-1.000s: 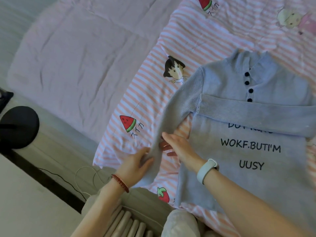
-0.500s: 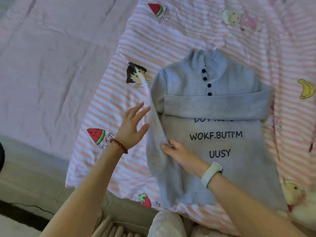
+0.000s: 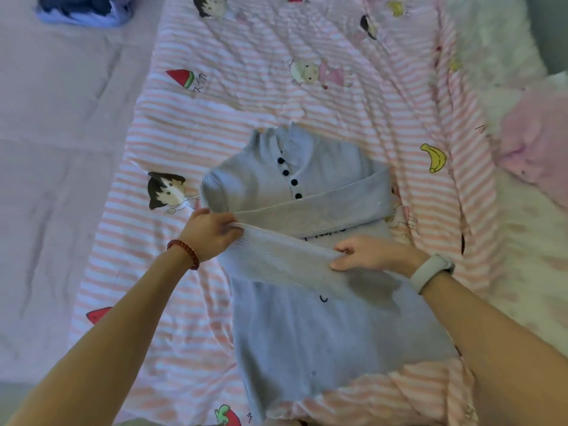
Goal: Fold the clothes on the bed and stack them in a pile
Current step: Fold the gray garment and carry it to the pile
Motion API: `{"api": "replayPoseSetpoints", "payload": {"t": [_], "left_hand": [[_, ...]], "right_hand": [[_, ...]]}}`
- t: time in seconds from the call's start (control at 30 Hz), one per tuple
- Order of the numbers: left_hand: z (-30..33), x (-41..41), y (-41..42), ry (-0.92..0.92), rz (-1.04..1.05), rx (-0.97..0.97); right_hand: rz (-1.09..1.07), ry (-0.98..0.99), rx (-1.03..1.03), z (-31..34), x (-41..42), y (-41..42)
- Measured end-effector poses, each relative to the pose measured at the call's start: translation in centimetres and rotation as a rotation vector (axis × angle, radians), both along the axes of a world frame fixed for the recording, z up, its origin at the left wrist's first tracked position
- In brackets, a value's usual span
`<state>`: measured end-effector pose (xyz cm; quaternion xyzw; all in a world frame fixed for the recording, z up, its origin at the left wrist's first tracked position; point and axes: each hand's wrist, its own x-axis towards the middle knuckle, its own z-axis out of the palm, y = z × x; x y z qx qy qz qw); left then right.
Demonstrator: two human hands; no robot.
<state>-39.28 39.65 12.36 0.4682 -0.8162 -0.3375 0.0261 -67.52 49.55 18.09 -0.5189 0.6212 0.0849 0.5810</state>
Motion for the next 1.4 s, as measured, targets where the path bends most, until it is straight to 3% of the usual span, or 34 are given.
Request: {"api": "replayPoseSetpoints", "payload": {"t": [0.2,0.33,0.47,0.57,0.63,0.8,0.97,1.17,1.3,1.4], "left_hand": [[-0.6,-1.9,-1.5,0.002,0.135,0.08],[-1.9,-4.4,-2.5,-0.006,0.177,0.107],[-4.2,-6.5,-3.2,-0.211,0.247,0.005],[-6.2,-6.6,-3.3,-0.438,0.284,-0.027],[-7.0,-6.4,-3.5,-0.413,0.326,-0.081],[-7.1,-6.9,-6.7,-0.275,0.337,-0.266],[-7.4,-8.8,-11.9,-0.291,0.31,-0.149],[-9.4,-9.2,-14.1,-0.264,0.338,0.05],[-9.7,-8.8,-15.0,-0.195,0.379,0.063],[-9.6,-8.8,-16.1,-0.09,0.437,0.094]], "right_hand": [[-0.297,0.337,-0.372,-0.9,-8.5,-0.8],[-0.389,0.376,-0.515,-2.2,-11.4,-3.7],[-0.332,0.461,-0.528,-5.2,-13.0,-6.9],[-0.195,0.672,-0.489,-7.8,-13.3,-8.2],[-0.061,0.802,-0.528,-9.1,-13.0,-8.8],[0.172,0.559,-0.816,-10.6,-10.8,-12.8],[0.447,0.283,-0.974,-10.6,-5.5,-20.9],[0.761,0.39,-0.761,-12.0,-1.9,-26.6],[0.676,0.3,-0.719,-12.0,-2.4,-27.4],[0.273,0.189,-0.769,-11.6,-2.9,-28.2]]}}
